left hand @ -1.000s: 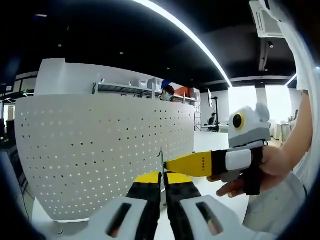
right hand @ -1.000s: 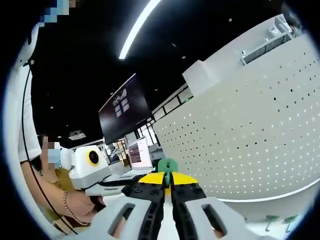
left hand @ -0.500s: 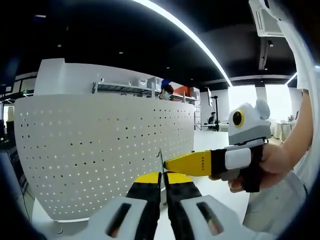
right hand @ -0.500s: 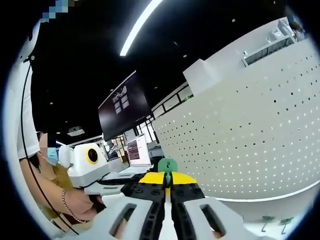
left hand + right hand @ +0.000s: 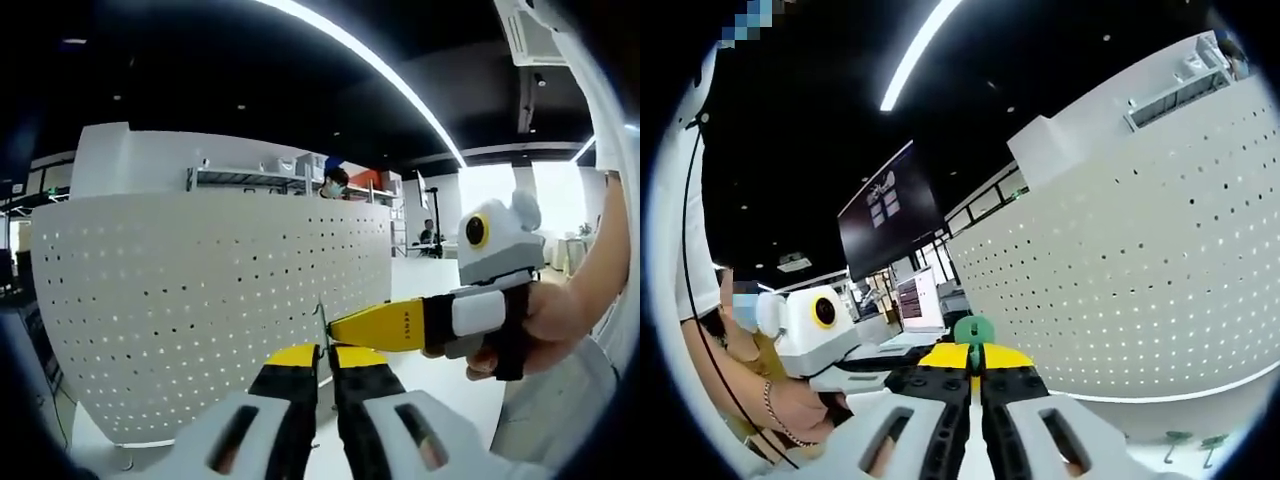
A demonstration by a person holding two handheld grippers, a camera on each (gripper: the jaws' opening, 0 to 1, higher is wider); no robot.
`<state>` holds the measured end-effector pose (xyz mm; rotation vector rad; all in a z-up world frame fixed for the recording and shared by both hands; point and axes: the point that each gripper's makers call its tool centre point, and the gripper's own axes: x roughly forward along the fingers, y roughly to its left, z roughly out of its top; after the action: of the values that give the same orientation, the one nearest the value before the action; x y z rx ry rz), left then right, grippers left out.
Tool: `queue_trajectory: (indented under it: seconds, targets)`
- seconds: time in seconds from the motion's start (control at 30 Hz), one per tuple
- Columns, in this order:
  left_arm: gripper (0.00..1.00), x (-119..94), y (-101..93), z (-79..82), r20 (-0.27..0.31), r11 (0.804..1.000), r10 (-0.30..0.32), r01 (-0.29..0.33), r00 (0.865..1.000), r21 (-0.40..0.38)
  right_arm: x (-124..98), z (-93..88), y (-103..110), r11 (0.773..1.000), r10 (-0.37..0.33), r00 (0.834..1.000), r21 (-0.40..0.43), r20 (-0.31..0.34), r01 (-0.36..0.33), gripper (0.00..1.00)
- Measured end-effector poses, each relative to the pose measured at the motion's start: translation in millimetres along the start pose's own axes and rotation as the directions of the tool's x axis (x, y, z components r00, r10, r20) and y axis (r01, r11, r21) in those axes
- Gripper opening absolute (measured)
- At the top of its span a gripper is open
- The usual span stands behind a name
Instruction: Insert the hook assembly into the mounting plate slot until the hook locks in place.
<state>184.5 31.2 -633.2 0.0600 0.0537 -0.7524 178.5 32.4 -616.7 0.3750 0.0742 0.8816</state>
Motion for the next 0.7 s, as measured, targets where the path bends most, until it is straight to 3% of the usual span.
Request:
queue_trajectory:
  seconds: [0.1,0.4,0.7]
  targets:
    - [0.3,3,-0.6,-9.6,-0.055,0.999,-0.006,0.003,0.998,-0.047,-1,-0.1,0,1.0,0.001,1.0,-0.001,0.0,-0.001,0.0]
    - [0.76,10,-6.1,-18.0,-0.096,0.999,-0.01,0.006,0.995,-0.045,-1,-3.0,1,1.0,0.002,1.0,-0.002,-0.011,-0.002,0.0]
    - [0.82,9,-3.4,-22.9,-0.114,0.998,-0.006,-0.001,0.993,-0.06,-2,-4.2,0,1.0,0.001,1.0,-0.01,-0.023,-0.001,0.0]
